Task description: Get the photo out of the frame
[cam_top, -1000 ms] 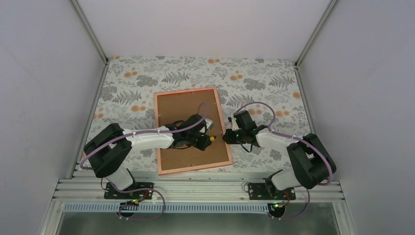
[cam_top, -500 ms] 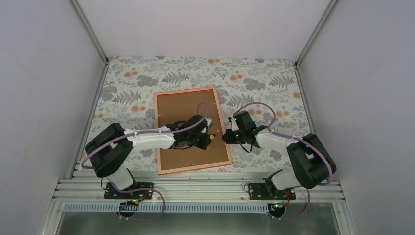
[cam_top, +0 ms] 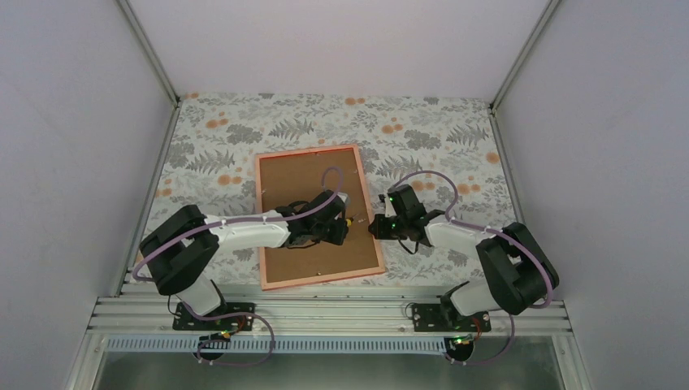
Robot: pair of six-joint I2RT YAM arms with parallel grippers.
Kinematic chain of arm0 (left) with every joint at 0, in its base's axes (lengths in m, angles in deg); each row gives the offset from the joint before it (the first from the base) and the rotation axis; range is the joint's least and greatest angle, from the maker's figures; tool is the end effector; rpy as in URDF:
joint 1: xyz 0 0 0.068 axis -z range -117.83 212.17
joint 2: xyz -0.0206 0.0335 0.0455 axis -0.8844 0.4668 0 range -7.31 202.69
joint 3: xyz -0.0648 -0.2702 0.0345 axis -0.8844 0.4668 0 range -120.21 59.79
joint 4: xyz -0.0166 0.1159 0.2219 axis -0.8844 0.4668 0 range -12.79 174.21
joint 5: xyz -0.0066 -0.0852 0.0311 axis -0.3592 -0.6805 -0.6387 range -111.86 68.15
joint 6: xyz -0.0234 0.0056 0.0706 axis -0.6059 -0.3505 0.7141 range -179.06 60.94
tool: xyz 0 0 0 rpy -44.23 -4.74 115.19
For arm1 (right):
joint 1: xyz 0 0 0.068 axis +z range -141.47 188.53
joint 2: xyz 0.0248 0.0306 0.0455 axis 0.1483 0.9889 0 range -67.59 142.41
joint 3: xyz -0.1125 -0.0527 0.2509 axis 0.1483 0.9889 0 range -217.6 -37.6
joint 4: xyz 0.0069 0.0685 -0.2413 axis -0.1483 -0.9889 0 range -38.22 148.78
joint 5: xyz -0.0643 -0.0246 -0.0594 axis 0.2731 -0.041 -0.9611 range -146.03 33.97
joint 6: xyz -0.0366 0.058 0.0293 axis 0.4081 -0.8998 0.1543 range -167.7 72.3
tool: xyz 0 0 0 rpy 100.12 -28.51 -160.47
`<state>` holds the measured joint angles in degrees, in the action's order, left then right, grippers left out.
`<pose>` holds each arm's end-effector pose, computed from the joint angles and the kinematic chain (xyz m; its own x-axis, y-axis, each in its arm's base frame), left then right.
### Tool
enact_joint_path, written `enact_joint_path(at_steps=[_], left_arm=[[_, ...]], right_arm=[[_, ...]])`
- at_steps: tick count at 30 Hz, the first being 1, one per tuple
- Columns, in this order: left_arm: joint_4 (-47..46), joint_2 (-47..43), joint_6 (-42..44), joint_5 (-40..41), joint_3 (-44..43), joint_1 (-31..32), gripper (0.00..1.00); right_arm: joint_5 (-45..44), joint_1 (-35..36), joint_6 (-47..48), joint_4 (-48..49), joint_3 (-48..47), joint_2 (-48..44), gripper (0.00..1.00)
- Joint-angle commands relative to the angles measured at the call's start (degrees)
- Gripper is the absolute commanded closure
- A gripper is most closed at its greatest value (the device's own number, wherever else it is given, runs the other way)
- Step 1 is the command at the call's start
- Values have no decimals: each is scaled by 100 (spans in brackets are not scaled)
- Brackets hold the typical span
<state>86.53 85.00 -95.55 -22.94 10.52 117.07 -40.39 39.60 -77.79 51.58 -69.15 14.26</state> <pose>0.1865 -0.2676 0.1608 -0.8565 0.1846 -0.4821 0.3922 0.8399 -0.3752 0.2047 0.1431 0.1274 -0.9364 -0.0007 -0.3510 -0.1753 0.8673 0.4660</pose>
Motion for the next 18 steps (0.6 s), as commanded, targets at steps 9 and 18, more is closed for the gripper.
enact_joint_path(at_steps=[9, 18], left_arm=[[212, -819, 125, 389, 312, -173, 98], [173, -910, 497, 325, 357, -564, 98]], right_arm=[[-300, 62, 437, -278, -523, 180, 74], [-503, -200, 867, -174, -1827, 1387, 66]])
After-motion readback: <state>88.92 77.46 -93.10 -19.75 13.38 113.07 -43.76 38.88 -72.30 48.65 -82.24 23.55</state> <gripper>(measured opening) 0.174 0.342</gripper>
